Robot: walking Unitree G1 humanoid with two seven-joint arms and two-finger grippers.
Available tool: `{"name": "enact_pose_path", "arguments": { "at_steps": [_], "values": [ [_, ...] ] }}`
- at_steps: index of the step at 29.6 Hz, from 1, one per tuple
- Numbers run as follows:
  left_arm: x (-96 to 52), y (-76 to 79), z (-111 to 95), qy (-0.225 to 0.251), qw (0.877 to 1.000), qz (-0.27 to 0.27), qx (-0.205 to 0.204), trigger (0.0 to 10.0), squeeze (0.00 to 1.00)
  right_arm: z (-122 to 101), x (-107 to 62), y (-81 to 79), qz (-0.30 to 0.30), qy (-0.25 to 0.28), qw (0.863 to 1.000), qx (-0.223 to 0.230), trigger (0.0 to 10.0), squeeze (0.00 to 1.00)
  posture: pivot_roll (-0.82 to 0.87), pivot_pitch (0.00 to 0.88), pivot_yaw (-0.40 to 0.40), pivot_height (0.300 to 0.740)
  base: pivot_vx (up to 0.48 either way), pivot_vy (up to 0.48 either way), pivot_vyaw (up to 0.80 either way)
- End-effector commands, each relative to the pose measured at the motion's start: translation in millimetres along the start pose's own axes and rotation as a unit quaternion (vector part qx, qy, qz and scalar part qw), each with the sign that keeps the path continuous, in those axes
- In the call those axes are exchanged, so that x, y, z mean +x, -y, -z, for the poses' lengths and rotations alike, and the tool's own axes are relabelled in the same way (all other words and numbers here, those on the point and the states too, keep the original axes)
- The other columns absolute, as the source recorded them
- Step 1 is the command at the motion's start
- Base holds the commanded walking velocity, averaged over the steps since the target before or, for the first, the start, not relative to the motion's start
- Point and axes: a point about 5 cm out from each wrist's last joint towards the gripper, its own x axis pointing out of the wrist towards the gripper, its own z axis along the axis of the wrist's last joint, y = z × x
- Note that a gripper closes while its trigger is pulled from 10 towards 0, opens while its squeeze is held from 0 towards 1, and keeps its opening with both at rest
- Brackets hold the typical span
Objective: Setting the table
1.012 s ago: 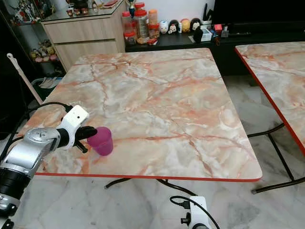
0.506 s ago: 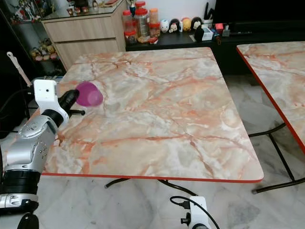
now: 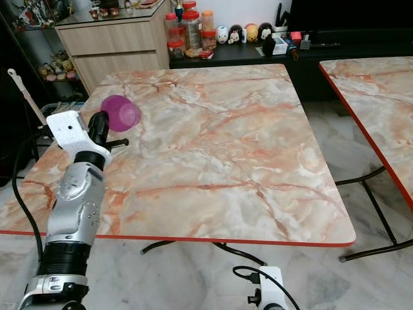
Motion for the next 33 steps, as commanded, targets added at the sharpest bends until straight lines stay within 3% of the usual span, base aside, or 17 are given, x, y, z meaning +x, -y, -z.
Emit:
{"name": "enact_pose_path", "arguments": {
  "at_steps": [1, 8, 9, 11, 33],
  "values": [
    [4.0, -0.5, -7.0, 0.021, 1.000, -0.011, 0.006, 10.0, 0.00, -1.8, 0.3, -3.4, -0.004, 0.004, 1.000, 0.002, 10.0, 0.00, -0.01, 0.000, 0.077, 0.740, 0.000, -0.292, 0.00],
    [4.5, -0.6, -7.8, 0.028, 0.999, -0.014, 0.009, 10.0, 0.00, -1.8, 0.3, -3.3, -0.004, 0.004, 1.000, 0.002, 10.0, 0.00, -0.01, 0.000, 0.077, 0.740, 0.000, -0.292, 0.00],
    [6.8, -11.6, -11.0, 0.029, 0.999, -0.023, 0.022, 10.0, 0.00, -1.7, 0.4, -5.3, -0.010, 0.002, 1.000, 0.005, 10.0, 0.00, 0.00, 0.000, 0.076, 0.740, 0.000, -0.319, -0.69],
    [7.4, -16.7, -11.9, 0.028, 0.999, -0.028, 0.030, 10.0, 0.00, -2.2, 0.4, -6.2, -0.012, 0.004, 1.000, 0.004, 10.0, 0.00, 0.00, 0.000, 0.077, 0.740, 0.000, -0.322, -0.37],
    [8.8, -17.8, -7.8, 0.013, 0.998, -0.031, 0.053, 10.0, 0.00, -6.8, 1.2, -7.1, -0.012, 0.011, 1.000, 0.012, 10.0, 0.00, 0.00, 0.000, 0.070, 0.740, 0.000, -0.314, 0.00]
  ]
}}
